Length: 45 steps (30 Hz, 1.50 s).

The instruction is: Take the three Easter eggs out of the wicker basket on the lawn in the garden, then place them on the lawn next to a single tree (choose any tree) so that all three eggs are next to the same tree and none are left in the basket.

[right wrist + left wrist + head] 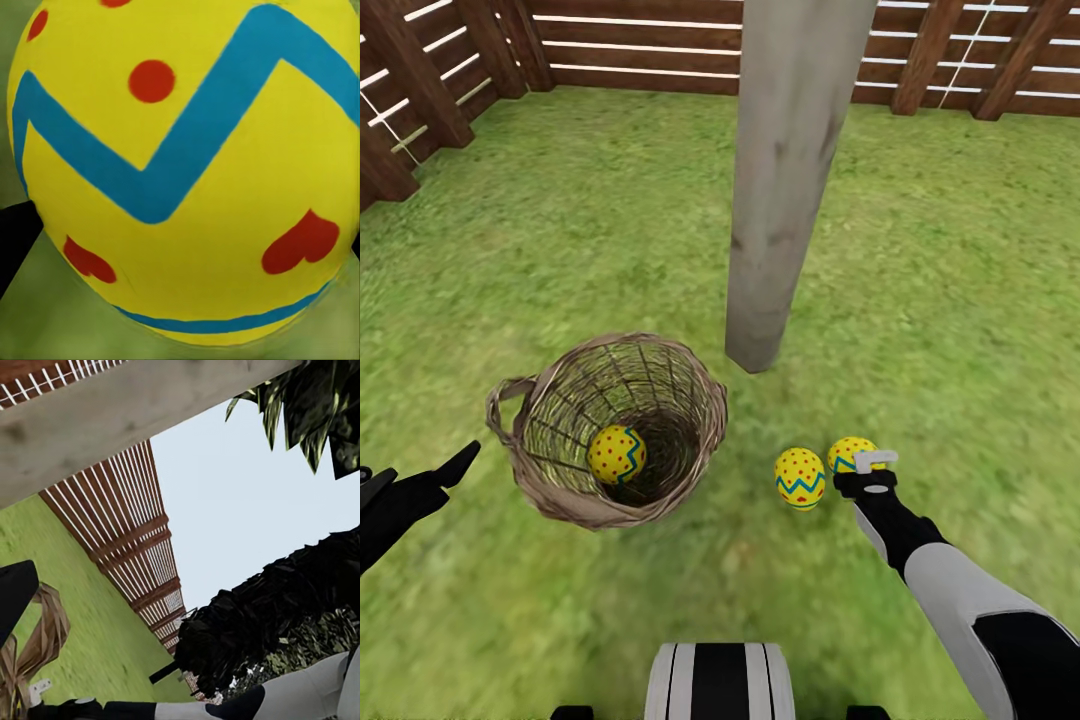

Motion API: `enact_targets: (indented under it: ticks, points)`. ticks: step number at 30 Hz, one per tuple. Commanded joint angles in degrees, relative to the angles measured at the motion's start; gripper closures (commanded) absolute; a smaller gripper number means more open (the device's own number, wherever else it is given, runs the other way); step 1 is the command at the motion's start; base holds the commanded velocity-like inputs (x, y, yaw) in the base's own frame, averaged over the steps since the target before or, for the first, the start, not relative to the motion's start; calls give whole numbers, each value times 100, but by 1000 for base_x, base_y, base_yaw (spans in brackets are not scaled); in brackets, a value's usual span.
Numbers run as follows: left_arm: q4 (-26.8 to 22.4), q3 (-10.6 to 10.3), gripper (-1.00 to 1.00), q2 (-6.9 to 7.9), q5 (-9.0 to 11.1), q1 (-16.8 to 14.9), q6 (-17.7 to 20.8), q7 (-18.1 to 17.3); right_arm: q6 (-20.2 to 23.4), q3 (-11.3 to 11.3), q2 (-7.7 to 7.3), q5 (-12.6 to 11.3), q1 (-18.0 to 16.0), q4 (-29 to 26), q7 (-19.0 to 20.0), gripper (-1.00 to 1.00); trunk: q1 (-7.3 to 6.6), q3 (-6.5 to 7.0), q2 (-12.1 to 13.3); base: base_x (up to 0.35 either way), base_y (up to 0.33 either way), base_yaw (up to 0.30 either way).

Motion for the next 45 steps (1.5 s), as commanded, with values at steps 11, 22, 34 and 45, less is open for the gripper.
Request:
enact_targets:
  ticks: [11,22,34,45]
  points:
    - [6,7,-100,7,-5,-4,61,-22,39,69,-10,-121,4,343,-7,-100,-12,107,6,0,0,0]
    - [6,8,-100,7,-14,-4,69,-22,39,69,-10,-121,3,337,-7,-100,-30,262,16,0,0,0]
    - [-3,-1,-100,15,-40,-4,79,-22,136,58,-27,-123,4,-74,-7,-100,-61,528,32,0,0,0]
    - [17,-36,-100,176,-54,-4,121,-22,2087,25,-91,-394,-2,-896,1491,-100,-89,772,47,0,0,0]
